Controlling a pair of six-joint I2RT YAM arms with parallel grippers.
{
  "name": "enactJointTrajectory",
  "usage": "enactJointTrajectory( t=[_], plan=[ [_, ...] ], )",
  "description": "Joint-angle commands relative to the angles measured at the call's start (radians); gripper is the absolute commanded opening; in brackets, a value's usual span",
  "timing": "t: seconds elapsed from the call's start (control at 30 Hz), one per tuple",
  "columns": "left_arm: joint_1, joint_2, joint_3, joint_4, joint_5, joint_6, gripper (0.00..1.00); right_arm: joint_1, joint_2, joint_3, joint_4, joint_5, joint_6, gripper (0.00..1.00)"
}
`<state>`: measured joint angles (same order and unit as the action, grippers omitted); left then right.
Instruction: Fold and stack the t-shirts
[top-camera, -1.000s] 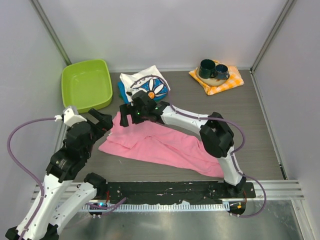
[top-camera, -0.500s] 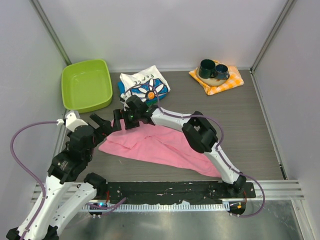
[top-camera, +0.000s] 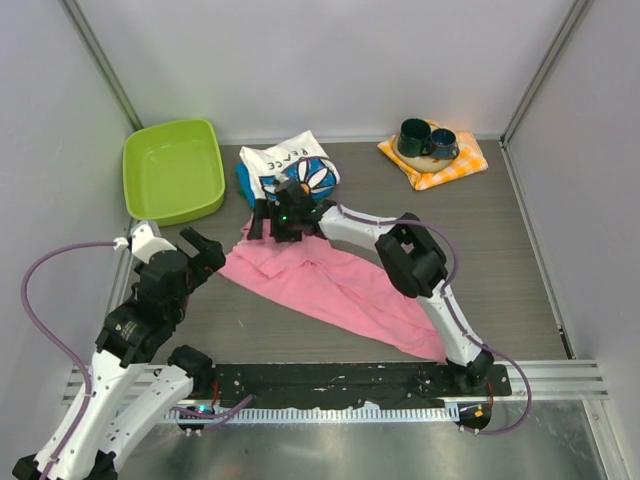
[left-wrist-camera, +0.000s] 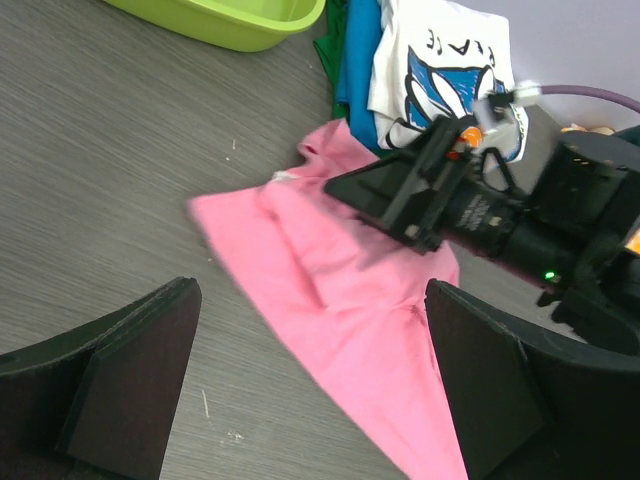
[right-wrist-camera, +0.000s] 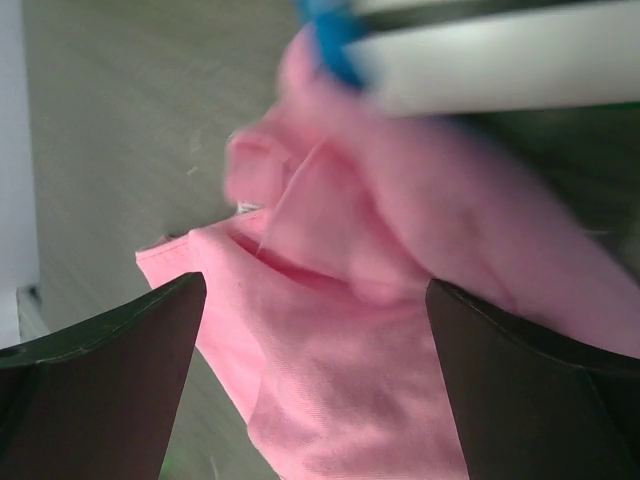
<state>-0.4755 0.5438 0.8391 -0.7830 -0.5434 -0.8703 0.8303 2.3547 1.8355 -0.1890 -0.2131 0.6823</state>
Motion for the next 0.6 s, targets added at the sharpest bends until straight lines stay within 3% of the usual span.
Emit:
enactJointTrajectory(
  t=[0.0,0.33,0.57],
  plan=[
    [0.003,0.011,0.011,0.033,-0.03,0.024,1.0,-0.138,-0.049,-0.133,-0.173,0.262,0.052,1.0],
    [0.003,0.053,0.018,0.073,-0.02,0.039,1.0,-0.41,-0.135,-0.314,-0.228,0.36,0.143,1.0],
    [0.003,0.091,0.017,0.108,-0.009,0.051,1.0,-0.519,-0.071,-0.213,-0.257,0.37,0.149,1.0]
  ],
)
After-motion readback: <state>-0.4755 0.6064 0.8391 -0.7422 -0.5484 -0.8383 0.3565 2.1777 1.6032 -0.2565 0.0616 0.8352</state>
